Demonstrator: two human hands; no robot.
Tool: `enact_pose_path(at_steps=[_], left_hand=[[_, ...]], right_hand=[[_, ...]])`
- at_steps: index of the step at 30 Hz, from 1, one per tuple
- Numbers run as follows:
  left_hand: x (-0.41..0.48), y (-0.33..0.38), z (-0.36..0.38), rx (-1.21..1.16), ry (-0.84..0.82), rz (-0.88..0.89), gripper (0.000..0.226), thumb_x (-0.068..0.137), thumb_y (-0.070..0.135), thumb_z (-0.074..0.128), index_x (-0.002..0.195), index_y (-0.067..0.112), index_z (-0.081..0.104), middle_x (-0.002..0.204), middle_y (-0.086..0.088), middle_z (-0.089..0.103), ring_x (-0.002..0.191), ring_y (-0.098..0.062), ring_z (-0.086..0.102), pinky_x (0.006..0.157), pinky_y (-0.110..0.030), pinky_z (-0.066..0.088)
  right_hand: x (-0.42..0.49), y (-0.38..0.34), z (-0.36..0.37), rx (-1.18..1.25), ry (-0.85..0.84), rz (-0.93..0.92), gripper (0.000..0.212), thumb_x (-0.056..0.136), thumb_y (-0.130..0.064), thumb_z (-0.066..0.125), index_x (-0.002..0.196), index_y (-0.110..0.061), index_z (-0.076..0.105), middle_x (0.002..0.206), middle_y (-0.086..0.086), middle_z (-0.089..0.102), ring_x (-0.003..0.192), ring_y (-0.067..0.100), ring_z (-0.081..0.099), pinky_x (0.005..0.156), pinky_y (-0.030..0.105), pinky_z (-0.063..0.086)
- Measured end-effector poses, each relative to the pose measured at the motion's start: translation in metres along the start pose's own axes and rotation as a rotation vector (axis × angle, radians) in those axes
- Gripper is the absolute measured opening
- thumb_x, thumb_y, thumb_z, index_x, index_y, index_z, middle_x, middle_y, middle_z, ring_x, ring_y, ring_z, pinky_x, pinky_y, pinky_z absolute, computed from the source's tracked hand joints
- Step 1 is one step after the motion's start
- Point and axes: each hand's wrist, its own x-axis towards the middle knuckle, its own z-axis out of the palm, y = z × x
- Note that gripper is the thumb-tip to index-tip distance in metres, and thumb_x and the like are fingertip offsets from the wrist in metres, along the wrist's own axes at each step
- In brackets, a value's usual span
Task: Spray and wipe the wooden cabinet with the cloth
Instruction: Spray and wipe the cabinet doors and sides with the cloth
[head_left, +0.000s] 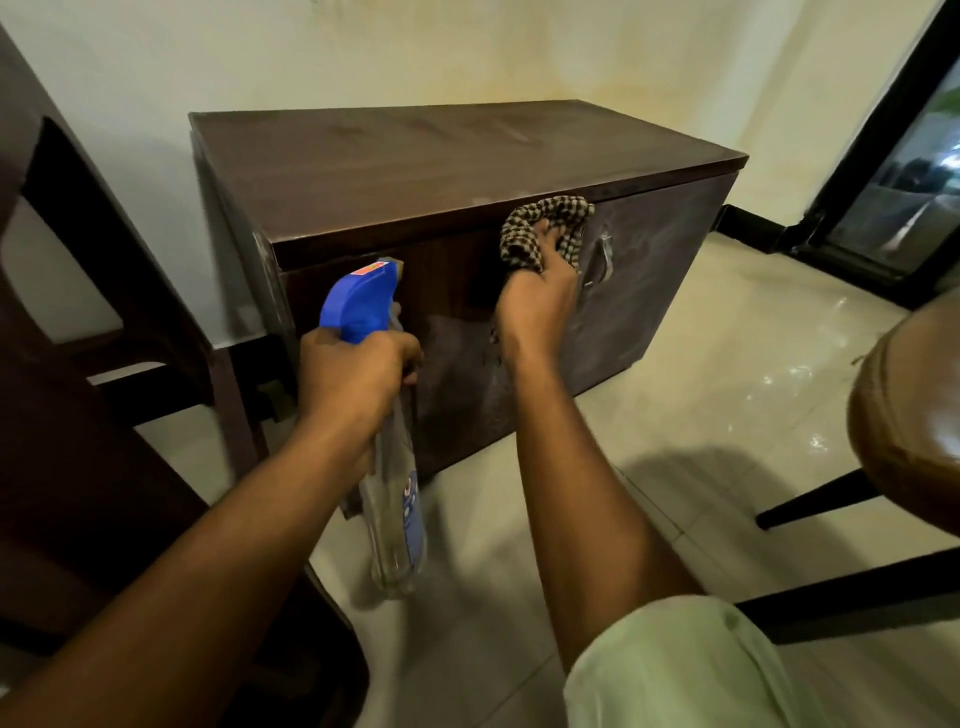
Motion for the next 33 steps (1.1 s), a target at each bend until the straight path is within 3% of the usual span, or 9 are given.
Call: enact_pose_path(at_steps=[6,10,19,23,26,29,33], left_hand=[[0.003,0.0,-0.001,0.038,-0.008,0.004,0.025,0.075,0.002,0.063,0.082,0.025,0.058,0.095,-0.008,0.063,0.088,-0.024,0.062,0.09,-0.05,0.052],[0.001,0.001,0.003,0.024,-0.016,0.001,0.025,0.075,0.002,0.063,0.084,0.025,0.059,0.09,-0.004,0.063,0.086,-0.021,0.062,0.09,-0.049,0.053],[0.0,-0.001,-0.008,-0.018,-0.052,-0.022,0.032,0.079,-0.001,0.06,0.097,0.026,0.061,0.096,0.001,0.064,0.089,-0.014,0.064,0.088,-0.038,0.054],[-0.002,-0.004,-0.014,-0.014,-0.009,-0.023,0.035,0.079,-0.002,0.061,0.104,0.023,0.064,0.096,0.004,0.066,0.086,-0.011,0.064,0.085,-0.033,0.055],[-0.002,-0.005,-0.016,-0.013,-0.015,-0.029,0.037,0.08,-0.002,0.061,0.11,0.019,0.063,0.096,0.002,0.066,0.086,-0.011,0.063,0.082,-0.03,0.054],[0.001,-0.007,-0.016,-0.007,-0.03,-0.027,0.035,0.08,-0.002,0.06,0.107,0.021,0.063,0.095,0.003,0.065,0.084,-0.011,0.063,0.08,-0.029,0.054],[0.003,-0.011,-0.011,0.012,-0.045,-0.025,0.036,0.079,0.0,0.061,0.108,0.021,0.064,0.095,-0.001,0.066,0.085,-0.016,0.064,0.079,-0.031,0.054]], right_hand=[[-0.014,0.005,0.006,-0.091,-0.063,-0.038,0.054,0.092,0.005,0.04,0.144,-0.009,0.037,0.157,0.002,0.024,0.145,0.014,0.018,0.117,0.022,0.01],[-0.035,0.021,0.006,-0.143,-0.133,-0.122,0.061,0.085,0.009,0.043,0.143,-0.01,0.038,0.156,0.003,0.026,0.145,0.013,0.017,0.119,0.026,0.013],[-0.015,0.023,-0.005,-0.135,-0.142,-0.048,0.066,0.089,0.008,0.046,0.148,-0.012,0.026,0.159,0.001,0.014,0.146,0.012,0.009,0.119,0.025,0.007],[-0.04,0.054,-0.008,-0.154,-0.195,0.009,0.059,0.092,0.008,0.042,0.146,-0.012,0.031,0.156,0.0,0.023,0.139,0.004,0.018,0.109,0.01,0.014],[-0.045,0.07,-0.012,-0.166,-0.198,0.082,0.053,0.094,0.004,0.043,0.144,-0.009,0.035,0.154,0.005,0.03,0.142,0.015,0.026,0.117,0.023,0.017],[-0.044,0.065,-0.011,-0.161,-0.18,0.113,0.049,0.096,-0.003,0.043,0.144,-0.011,0.037,0.151,0.003,0.036,0.138,0.013,0.031,0.116,0.024,0.021],[-0.036,0.04,-0.006,-0.125,-0.15,0.062,0.05,0.098,-0.005,0.041,0.146,-0.017,0.033,0.15,0.0,0.038,0.131,0.007,0.033,0.103,0.012,0.02]])
